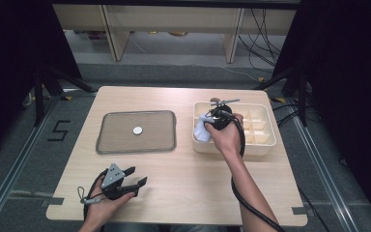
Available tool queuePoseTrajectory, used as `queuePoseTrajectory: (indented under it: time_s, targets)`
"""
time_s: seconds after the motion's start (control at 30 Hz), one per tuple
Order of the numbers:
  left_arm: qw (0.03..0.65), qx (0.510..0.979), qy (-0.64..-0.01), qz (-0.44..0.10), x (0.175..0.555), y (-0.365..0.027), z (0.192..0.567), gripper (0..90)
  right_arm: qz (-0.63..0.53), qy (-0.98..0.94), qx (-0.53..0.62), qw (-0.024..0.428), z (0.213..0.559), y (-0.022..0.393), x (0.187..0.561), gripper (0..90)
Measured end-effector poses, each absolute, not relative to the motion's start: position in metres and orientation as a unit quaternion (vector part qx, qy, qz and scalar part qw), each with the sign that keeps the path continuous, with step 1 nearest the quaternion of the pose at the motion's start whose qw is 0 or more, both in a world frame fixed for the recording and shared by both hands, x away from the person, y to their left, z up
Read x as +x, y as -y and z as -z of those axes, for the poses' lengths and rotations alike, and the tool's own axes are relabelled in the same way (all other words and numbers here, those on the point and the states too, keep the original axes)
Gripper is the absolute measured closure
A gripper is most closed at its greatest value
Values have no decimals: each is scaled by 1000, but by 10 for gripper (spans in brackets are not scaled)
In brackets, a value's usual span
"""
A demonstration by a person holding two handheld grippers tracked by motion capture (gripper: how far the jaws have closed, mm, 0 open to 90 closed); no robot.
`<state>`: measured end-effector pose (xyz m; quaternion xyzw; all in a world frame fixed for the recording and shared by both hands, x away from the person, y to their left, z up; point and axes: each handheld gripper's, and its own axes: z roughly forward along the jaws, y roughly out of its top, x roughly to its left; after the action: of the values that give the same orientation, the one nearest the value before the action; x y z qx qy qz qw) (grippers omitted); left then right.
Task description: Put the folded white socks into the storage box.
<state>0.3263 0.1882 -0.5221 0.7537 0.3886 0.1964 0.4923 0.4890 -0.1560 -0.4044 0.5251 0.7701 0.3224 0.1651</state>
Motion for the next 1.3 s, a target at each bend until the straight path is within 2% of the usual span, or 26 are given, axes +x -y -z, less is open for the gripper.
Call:
queuePoseTrajectory:
  time_s: [0.73, 1.3]
  targets:
    - [491, 756, -384, -200, 326, -187, 522, 364, -279, -798, 500, 190, 412, 146, 496, 678]
    - [492, 754, -388, -198, 327, -187, 523, 365, -250, -823, 477, 177, 423, 139, 506, 677]
